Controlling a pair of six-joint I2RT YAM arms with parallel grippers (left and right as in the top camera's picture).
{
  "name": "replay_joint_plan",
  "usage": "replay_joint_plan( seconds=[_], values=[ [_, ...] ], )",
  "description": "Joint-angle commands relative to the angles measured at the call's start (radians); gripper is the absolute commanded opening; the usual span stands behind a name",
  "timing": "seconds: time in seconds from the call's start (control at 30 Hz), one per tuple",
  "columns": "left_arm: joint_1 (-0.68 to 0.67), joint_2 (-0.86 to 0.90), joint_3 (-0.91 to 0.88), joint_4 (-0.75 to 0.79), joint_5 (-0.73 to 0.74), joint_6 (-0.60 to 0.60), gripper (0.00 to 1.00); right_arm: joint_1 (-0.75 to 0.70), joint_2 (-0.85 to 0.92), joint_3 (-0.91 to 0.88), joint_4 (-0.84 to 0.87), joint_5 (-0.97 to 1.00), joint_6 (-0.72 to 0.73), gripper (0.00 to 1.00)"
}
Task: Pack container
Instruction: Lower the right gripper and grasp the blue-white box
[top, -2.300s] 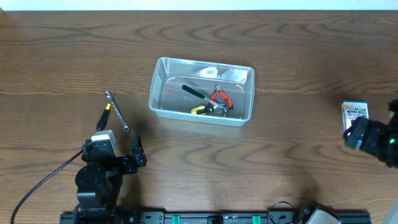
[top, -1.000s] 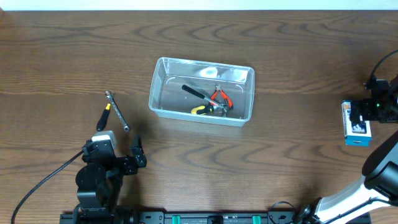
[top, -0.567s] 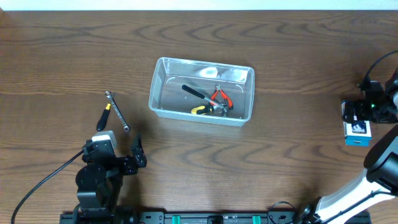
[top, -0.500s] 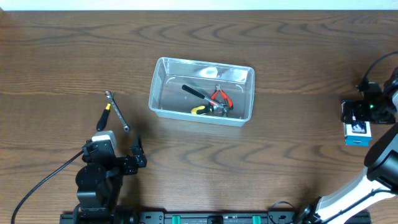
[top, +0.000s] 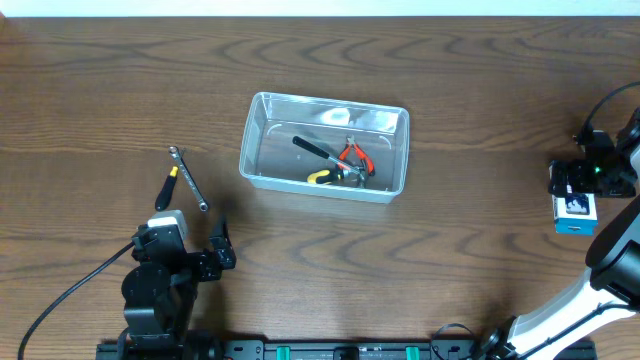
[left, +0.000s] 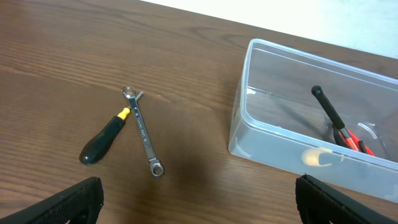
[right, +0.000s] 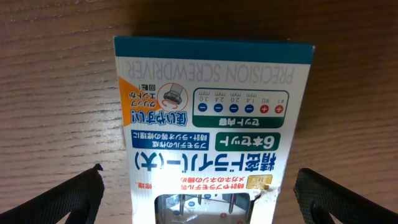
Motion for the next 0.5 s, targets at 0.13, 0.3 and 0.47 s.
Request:
replay_joint_plan(
  seconds=[0.13, 0.3, 0.47],
  values=[
    [0.001, 0.0, 0.022, 0.001, 0.003, -0.005, 0.98, -0.001, 0.018, -0.005, 0.005, -0.012, -0.016, 0.99],
    [0.001, 0.0, 0.022, 0.001, 0.003, -0.005, 0.98, -0.002, 0.06, -0.005, 0.004, -0.02, 0.006, 0.99],
    [0.001, 0.0, 0.022, 0.001, 0.003, -0.005, 0.98, -0.002, 0.097, -0.005, 0.004, -0.029, 0.01, 0.99]
  ],
)
